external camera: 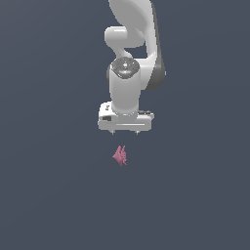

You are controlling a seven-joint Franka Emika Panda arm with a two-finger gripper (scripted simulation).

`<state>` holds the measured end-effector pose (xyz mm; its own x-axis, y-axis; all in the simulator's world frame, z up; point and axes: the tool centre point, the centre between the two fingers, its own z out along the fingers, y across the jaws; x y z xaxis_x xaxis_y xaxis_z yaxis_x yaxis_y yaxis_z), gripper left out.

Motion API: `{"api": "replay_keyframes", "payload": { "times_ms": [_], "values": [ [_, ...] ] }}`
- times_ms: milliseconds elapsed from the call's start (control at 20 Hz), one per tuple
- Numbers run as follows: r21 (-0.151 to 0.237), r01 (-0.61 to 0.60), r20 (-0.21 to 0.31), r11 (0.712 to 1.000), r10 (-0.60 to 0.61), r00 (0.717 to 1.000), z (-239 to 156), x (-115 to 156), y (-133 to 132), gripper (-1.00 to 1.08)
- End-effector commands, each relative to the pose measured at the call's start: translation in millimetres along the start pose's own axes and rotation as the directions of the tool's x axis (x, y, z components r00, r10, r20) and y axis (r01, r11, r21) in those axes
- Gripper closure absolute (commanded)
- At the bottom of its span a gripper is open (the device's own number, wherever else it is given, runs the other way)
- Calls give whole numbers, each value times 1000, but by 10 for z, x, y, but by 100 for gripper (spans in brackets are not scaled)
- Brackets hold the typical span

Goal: Pick up the object and move it to a goal position.

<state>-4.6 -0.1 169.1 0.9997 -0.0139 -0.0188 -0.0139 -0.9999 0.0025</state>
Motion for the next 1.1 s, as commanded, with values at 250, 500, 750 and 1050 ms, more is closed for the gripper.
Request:
{"api": "replay_keyframes", "payload": {
  "times_ms": [250, 500, 750, 1050],
  "values": [
    [-8, 29, 4, 1000, -29, 1000, -44, -8, -94, -92],
    [-16, 59, 9, 998, -59, 998, -87, -16, -187, -92],
    [-15, 57, 8, 998, -57, 998, -75, -9, -174, -92],
    [-12, 68, 4, 998, -68, 998, 39, 88, -106, -92]
  ]
}}
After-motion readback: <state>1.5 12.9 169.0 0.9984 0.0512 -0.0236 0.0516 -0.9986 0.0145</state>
